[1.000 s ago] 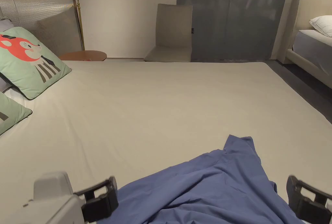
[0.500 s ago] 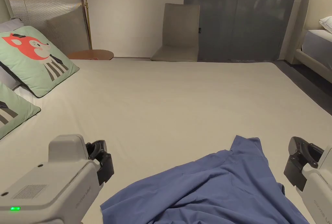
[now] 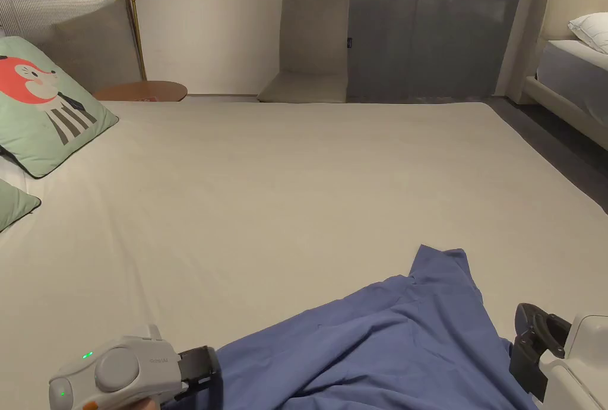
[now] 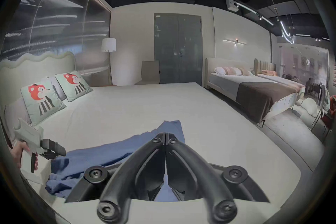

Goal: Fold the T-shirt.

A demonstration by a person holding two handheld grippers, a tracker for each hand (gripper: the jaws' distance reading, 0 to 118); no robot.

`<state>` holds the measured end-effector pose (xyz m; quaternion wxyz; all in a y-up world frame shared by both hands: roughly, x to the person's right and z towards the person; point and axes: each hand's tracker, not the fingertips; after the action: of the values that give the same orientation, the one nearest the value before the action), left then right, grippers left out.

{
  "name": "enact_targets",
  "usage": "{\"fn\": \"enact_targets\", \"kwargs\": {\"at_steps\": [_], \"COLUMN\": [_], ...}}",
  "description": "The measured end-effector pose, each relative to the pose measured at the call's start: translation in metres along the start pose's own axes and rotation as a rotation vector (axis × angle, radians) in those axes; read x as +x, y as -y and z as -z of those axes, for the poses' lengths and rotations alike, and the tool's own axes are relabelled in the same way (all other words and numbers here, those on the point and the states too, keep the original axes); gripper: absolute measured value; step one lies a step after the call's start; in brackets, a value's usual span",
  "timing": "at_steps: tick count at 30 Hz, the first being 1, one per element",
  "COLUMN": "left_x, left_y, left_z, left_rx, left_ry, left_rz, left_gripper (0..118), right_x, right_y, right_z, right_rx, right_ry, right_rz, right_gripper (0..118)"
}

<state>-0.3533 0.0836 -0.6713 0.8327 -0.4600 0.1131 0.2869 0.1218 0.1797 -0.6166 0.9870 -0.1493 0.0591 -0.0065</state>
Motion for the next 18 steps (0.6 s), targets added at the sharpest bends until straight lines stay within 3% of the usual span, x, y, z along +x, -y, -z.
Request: {"fn": "enact_targets", "kwargs": {"at_steps": [1, 3, 4, 5, 7, 10, 18], "left_x": [0.000, 0.003, 0.002, 0.000, 0.001, 0.016, 0.019], "left_y": [0.002, 0.006, 0.009, 0.008, 0.008, 0.023, 0.018], "left_z": [0.004, -0.004, -0.007, -0.011, -0.018, -0.049, -0.051], "left_rx": [0.001, 0.067, 0.067, 0.064, 0.070, 0.128, 0.174], "left_ry": [-0.034, -0.114, -0.057, -0.021, -0.016, -0.023, -0.022], "left_rz": [0.012, 0.099, 0.104, 0.088, 0.076, 0.127, 0.142], "left_gripper": [50, 30, 11, 5, 5, 5, 5], "right_x": [-0.019, -0.014, -0.011, -0.006, 0.005, 0.027, 0.063], "right_y": [-0.014, -0.013, -0.014, -0.013, -0.018, -0.029, -0.018], "right_z": [-0.012, 0.000, 0.011, 0.023, 0.054, 0.111, 0.254], "right_rx": [-0.012, -0.041, -0.068, -0.101, -0.142, -0.209, -0.540], "right_ry": [-0.002, 0.001, 0.006, 0.005, -0.009, -0.017, 0.096], "right_rz": [0.003, 0.013, 0.030, 0.053, 0.112, 0.175, 0.211], "right_gripper": [1, 2, 15, 38, 79, 101, 98]}}
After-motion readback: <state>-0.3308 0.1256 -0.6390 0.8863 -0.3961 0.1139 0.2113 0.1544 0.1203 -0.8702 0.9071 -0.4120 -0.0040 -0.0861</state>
